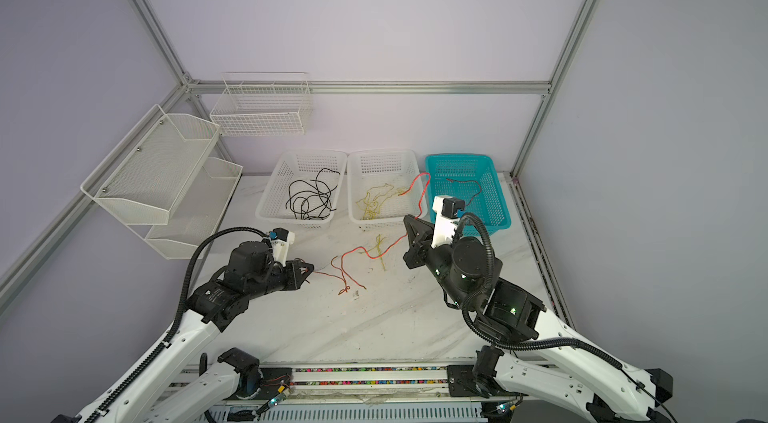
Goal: Untangle the cables
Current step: 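Carry the red wire into the teal basket with right gripper while left holds end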
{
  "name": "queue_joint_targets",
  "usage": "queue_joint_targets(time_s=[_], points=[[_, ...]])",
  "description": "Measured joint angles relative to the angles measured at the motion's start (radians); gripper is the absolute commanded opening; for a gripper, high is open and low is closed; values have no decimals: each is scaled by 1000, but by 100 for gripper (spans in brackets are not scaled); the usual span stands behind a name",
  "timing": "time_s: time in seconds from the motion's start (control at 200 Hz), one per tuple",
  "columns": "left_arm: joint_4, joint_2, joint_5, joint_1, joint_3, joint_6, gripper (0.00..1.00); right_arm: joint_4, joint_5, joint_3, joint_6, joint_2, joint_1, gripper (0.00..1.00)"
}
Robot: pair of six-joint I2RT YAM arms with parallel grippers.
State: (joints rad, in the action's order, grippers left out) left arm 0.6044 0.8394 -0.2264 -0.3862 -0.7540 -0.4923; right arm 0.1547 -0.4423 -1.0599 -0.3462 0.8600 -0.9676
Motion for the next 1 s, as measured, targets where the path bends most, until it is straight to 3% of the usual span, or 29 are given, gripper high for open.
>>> queue_joint_targets(time_s=[0.06,0.23,0.355,0.485,0.645,1.0], points=[[27,16,29,0,-27,46,0,10,6,-43,-11,47,73,0],[78,30,90,0,-36,138,0,23,162,-114,-103,175,451,0],[77,13,103,0,-36,163,0,25,228,-145,-193,257,592,0],[77,-17,103,0,-36,173,0,14,267,-154,-320,314,706,0],[75,-36,113,0,-35,180,0,-10,208,-161,-483,394,813,0],[71,-7,107,0,-35,206,0,-38,138,-218,-751,679,903,0]])
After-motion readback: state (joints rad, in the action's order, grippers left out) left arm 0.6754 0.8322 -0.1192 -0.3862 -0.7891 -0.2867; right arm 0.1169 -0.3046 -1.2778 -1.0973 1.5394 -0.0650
